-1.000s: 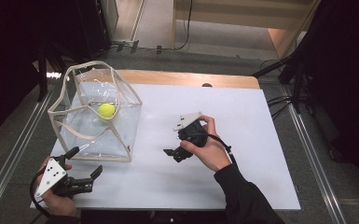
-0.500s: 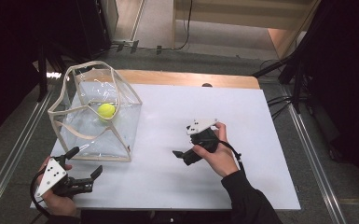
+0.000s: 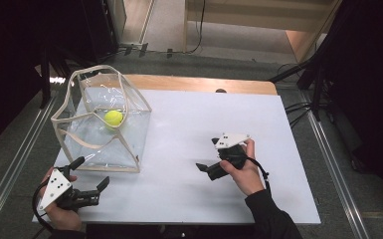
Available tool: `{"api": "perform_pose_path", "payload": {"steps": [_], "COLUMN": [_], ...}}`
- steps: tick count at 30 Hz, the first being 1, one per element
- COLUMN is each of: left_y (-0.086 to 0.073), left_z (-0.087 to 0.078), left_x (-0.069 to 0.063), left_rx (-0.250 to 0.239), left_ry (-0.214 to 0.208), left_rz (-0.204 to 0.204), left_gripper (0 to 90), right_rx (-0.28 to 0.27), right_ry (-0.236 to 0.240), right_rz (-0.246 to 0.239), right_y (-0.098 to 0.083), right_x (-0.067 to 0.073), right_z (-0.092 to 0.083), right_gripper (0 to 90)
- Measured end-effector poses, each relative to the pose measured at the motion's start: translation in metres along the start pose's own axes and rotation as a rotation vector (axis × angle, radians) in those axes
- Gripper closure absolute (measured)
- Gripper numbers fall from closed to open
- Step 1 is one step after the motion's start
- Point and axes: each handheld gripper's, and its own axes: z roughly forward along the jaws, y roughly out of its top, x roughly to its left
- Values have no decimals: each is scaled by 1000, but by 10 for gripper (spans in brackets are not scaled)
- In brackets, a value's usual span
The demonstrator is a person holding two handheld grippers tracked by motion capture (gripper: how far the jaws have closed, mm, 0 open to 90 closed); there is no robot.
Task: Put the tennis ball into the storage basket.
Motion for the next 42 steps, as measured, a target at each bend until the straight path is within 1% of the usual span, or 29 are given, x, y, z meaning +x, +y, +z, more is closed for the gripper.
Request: {"api": "perform_pose_path", "payload": {"steps": [5, 7, 10, 20, 23, 30, 36, 38, 41, 42], "left_y": [0, 0, 0, 0, 0, 0, 0, 0, 0, 0], "left_z": [0, 0, 0, 0, 0, 0, 0, 0, 0, 0], "left_x": [0, 0, -1, -1, -1, -1, -1, -1, -1, -2], "left_rx": [-1, -1, 0, 3, 2, 8, 8, 8, 8, 8], "left_ry": [1, 1, 1, 0, 1, 4, 1, 2, 2, 3], "left_rz": [-1, 0, 1, 4, 2, 4, 7, 7, 6, 5], "left_gripper": [0, 0, 0, 0, 0, 0, 0, 0, 0, 0], "right_rx": [-18, -26, -32, -63, -71, -80, -97, -101, -115, -117], "right_ry": [-10, -11, -27, -57, -72, -98, -112, -126, -138, -140], "right_rz": [41, 48, 61, 114, 123, 156, 183, 188, 207, 206], "right_y": [-13, -18, -24, -48, -55, -70, -82, -86, -91, -92], "right_x": [-5, -7, -8, -16, -18, -21, -24, -25, -26, -27], "right_z": [-8, -11, -16, -33, -38, -50, -60, -63, -68, -70], "right_gripper": [0, 0, 0, 0, 0, 0, 0, 0, 0, 0]}}
